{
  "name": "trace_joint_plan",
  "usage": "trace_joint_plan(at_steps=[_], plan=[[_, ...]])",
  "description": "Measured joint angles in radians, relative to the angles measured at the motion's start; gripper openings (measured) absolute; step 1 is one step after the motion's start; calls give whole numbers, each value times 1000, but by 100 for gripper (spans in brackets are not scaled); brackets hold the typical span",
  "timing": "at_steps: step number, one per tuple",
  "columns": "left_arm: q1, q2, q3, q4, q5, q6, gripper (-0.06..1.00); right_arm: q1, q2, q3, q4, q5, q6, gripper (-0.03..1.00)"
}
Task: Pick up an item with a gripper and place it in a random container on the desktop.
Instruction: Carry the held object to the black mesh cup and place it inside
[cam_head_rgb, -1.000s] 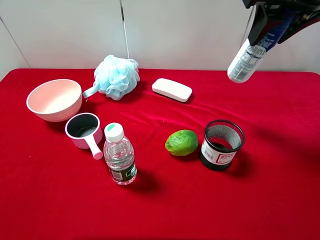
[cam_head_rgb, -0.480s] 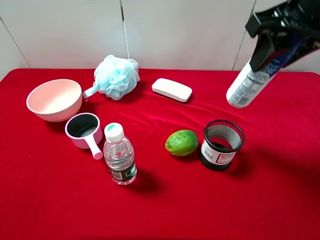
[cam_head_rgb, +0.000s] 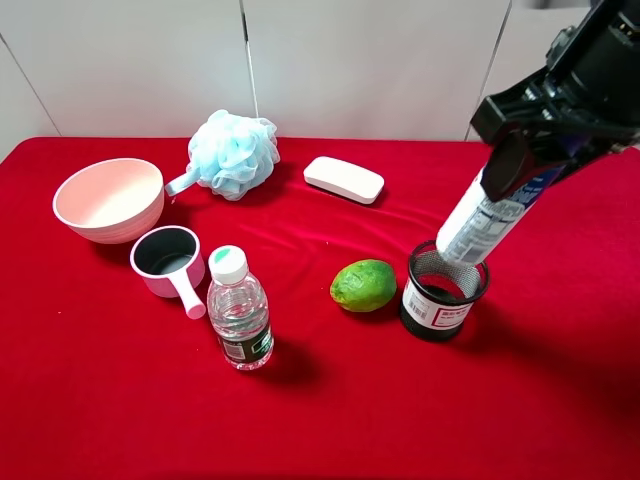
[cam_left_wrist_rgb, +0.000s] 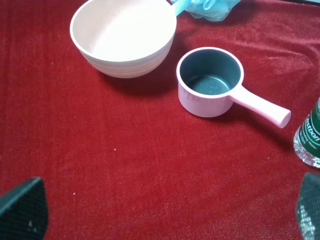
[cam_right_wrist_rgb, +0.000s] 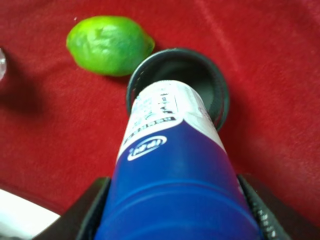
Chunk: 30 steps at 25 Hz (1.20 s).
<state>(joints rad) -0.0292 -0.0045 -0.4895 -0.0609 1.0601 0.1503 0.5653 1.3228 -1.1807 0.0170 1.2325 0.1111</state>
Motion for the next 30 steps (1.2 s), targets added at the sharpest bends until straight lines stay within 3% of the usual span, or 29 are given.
trace_joint_plan(at_steps=[17, 30], plan=[[0, 0, 0, 0, 0, 0, 99, 3, 70, 34, -23, -9, 8, 38], [0, 0, 0, 0, 0, 0, 99, 3, 205, 34, -31, -98, -7, 38]])
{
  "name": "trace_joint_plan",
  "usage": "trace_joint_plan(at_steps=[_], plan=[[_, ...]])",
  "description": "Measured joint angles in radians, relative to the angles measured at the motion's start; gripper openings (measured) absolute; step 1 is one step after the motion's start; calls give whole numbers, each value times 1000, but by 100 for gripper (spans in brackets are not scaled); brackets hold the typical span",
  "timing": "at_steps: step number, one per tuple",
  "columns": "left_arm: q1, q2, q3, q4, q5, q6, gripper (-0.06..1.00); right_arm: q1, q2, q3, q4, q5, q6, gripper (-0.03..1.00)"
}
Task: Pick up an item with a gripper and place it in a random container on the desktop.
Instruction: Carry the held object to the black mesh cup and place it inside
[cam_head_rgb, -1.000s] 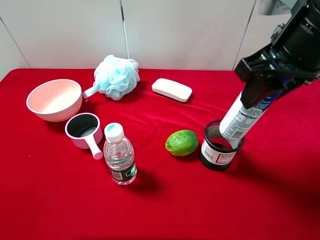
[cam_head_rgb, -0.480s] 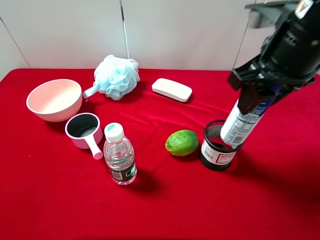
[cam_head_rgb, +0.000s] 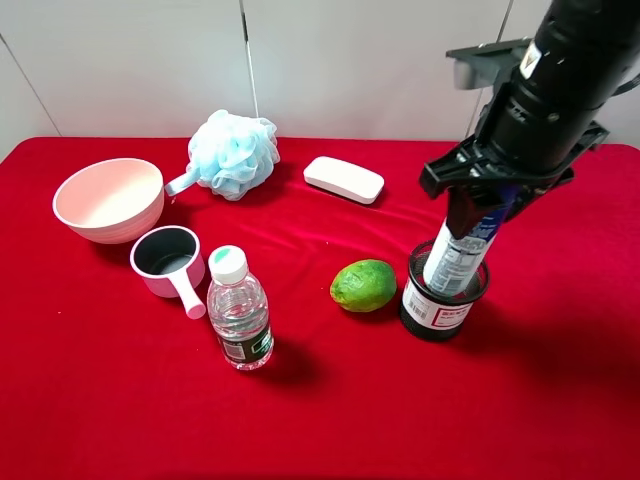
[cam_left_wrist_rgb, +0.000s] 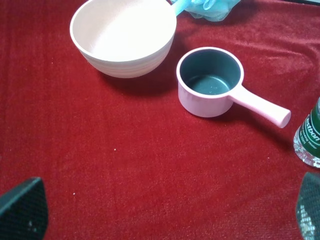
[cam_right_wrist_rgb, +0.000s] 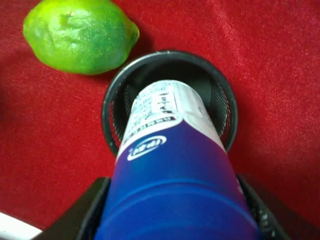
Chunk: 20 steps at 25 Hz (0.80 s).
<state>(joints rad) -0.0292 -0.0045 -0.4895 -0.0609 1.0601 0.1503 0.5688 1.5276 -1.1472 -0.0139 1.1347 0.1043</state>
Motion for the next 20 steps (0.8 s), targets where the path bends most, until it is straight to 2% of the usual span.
trace_joint_plan(at_steps=[10, 20], plan=[[0, 0, 0, 0, 0, 0, 99, 0, 45, 85, -1, -125, -2, 38], [0, 0, 0, 0, 0, 0, 99, 0, 80, 101, -1, -148, -2, 38]])
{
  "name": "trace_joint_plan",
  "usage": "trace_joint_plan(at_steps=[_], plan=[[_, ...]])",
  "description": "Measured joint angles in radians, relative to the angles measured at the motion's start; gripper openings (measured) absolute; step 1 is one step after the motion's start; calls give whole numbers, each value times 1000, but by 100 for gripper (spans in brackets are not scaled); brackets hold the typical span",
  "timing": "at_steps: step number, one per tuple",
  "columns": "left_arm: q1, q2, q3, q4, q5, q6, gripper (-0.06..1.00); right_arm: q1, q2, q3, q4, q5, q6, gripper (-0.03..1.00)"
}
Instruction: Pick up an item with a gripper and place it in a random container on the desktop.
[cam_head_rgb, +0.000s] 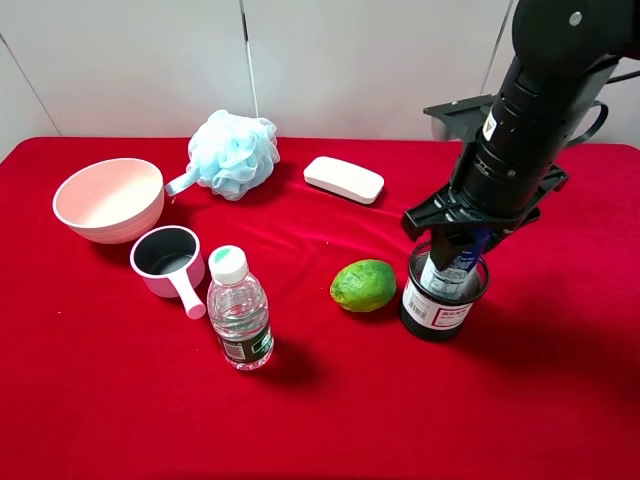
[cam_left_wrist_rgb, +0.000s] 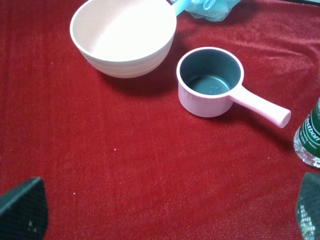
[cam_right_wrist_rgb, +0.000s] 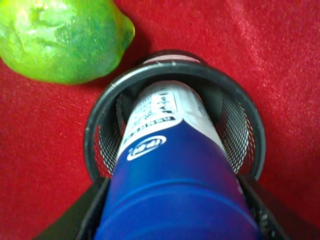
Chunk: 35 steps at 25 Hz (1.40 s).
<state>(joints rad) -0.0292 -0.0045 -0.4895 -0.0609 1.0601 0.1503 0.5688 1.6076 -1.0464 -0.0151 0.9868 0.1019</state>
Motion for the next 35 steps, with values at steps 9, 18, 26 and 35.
trace_joint_plan(at_steps=[9, 18, 26, 35], plan=[[0, 0, 0, 0, 0, 0, 99, 0, 0, 0, 0, -3, 0, 50], [0, 0, 0, 0, 0, 0, 99, 0, 0, 0, -3, -3, 0, 69], [0, 0, 0, 0, 0, 0, 99, 0, -11, -9, -3, 26, 0, 69], [0, 0, 0, 0, 0, 0, 99, 0, -101, -58, -3, 128, 0, 69]])
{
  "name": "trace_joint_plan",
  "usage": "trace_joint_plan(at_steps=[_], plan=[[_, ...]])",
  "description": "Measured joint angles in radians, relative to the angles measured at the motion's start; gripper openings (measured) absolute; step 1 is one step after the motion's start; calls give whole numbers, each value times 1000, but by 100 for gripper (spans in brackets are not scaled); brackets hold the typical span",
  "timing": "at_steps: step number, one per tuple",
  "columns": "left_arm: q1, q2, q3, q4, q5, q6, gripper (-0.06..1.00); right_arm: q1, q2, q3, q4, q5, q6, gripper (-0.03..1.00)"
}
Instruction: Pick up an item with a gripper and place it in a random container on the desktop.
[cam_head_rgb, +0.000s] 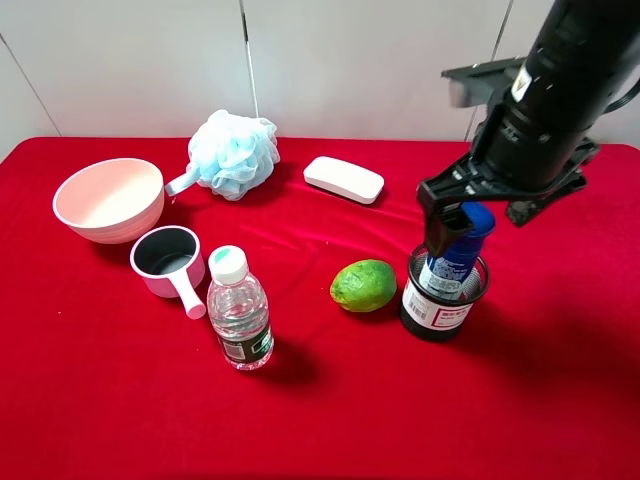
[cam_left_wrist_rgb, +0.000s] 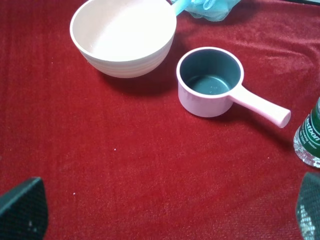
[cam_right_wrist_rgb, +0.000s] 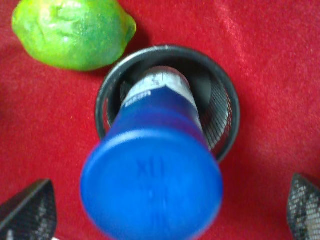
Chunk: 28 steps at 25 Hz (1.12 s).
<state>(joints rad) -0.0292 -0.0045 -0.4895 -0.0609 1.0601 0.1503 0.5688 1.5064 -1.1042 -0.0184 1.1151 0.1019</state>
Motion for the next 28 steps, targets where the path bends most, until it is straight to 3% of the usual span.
trace_joint_plan(at_steps=[8, 28], plan=[[0, 0, 0, 0, 0, 0, 99, 0, -161, -2, 0, 90, 0, 69], [0, 0, 0, 0, 0, 0, 99, 0, -608, -2, 18, 108, 11, 69]])
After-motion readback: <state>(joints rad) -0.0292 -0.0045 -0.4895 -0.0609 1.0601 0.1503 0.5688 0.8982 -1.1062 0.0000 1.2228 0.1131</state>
